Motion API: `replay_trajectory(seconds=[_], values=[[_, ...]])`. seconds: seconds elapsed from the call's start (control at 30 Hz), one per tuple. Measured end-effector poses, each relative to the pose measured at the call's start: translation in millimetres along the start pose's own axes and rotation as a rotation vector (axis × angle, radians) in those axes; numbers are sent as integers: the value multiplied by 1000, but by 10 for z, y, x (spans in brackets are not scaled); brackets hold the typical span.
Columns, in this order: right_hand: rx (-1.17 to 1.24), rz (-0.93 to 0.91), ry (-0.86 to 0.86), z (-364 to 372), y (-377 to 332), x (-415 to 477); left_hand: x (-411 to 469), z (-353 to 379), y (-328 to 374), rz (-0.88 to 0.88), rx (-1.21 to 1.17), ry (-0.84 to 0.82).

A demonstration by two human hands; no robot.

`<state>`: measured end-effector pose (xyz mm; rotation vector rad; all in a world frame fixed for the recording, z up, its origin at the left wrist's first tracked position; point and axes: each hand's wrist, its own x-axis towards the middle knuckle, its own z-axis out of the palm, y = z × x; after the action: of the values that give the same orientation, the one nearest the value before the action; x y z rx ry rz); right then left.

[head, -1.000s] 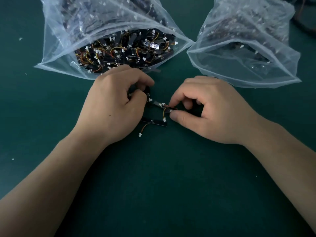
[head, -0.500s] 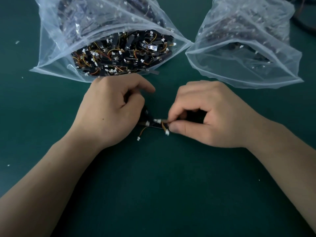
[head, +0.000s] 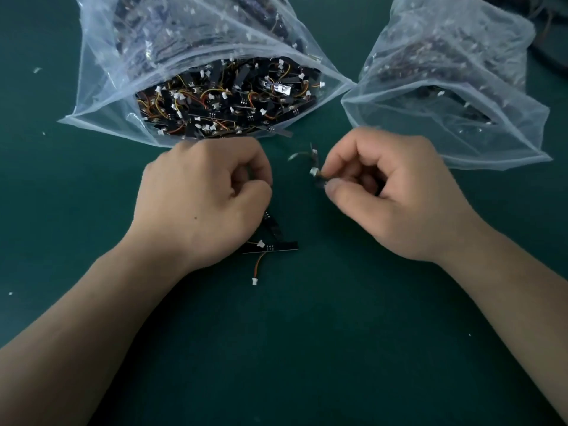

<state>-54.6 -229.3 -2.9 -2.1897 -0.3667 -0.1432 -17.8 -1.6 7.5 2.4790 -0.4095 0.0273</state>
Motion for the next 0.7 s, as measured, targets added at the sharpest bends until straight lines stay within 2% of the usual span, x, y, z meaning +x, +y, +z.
replay_trajectory(seconds=[0.1,0.2,0.27,0.3,0.37,0.43,0.63,0.7], values=[[24,-12,-134,-34,-11,-19,-3,-36,15,89,-24,-119],[86,-42,28,-65,0,-31,-5,-42,20,100,-44,-149],[-15,16,147,-47,16,-10,-1,-30,17,98,-50,-140],[-107,65,151,-19,20,10,1,-23,18,100,-45,-135],[-320,131,87,49,-5,34,5,-8,15,97,-33,-111],[-414,127,37,76,-67,43,10,2,14,79,-45,-72],[-235,55,-44,8,-47,20,20,-15,8,66,-143,-22],[-196,38,8,30,-33,17,13,-27,10,67,-138,-58]])
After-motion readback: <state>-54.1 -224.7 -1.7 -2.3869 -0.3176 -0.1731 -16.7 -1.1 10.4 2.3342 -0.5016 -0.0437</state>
